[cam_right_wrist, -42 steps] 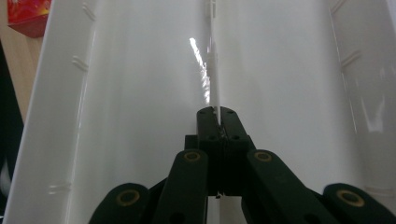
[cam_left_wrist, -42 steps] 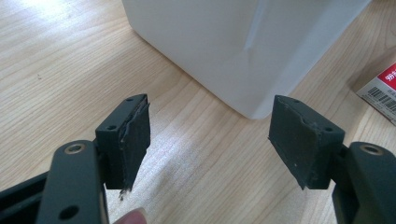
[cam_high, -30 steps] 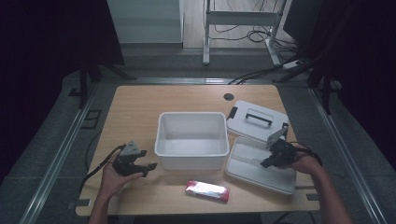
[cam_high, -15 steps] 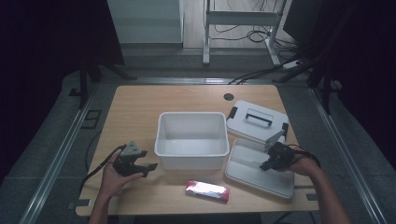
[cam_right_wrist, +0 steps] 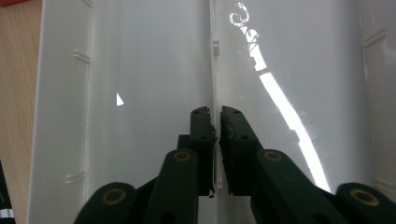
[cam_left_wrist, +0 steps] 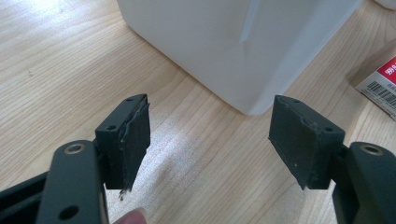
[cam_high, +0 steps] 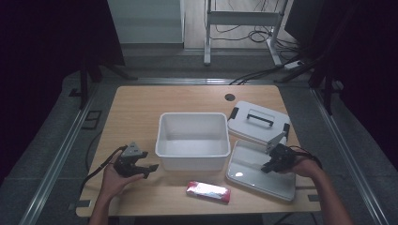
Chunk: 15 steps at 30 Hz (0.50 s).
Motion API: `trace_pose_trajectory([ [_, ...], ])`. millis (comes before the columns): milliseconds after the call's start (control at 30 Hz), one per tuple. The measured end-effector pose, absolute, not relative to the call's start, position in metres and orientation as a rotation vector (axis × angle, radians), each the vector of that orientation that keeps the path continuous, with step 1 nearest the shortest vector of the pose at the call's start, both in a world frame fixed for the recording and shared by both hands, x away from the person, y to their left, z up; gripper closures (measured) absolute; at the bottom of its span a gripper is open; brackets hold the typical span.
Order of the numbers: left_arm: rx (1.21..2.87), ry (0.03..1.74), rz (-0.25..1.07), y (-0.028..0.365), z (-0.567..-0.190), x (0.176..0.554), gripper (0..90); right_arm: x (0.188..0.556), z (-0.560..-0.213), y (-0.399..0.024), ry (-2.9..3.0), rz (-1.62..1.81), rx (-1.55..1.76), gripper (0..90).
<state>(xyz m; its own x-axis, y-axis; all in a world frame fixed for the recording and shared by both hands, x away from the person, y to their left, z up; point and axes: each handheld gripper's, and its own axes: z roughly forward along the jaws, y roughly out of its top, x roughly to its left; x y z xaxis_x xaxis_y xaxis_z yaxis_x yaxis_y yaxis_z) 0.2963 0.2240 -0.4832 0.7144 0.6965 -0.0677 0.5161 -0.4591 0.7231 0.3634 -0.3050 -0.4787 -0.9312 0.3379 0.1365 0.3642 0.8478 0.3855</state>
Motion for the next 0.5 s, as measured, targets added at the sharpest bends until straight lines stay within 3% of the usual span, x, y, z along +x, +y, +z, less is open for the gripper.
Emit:
trace_pose_trajectory([
  [200,2.16,0.917,0.313,0.225,-0.482,0.296,29.4,0.358,-0.463,-0.303,-2.983,-0.662,-0.584,60.7],
  [500,2.158,0.914,0.309,0.224,-0.483,0.296,29.4,0.342,-0.421,-0.301,-3.027,-0.868,-0.574,47.5],
])
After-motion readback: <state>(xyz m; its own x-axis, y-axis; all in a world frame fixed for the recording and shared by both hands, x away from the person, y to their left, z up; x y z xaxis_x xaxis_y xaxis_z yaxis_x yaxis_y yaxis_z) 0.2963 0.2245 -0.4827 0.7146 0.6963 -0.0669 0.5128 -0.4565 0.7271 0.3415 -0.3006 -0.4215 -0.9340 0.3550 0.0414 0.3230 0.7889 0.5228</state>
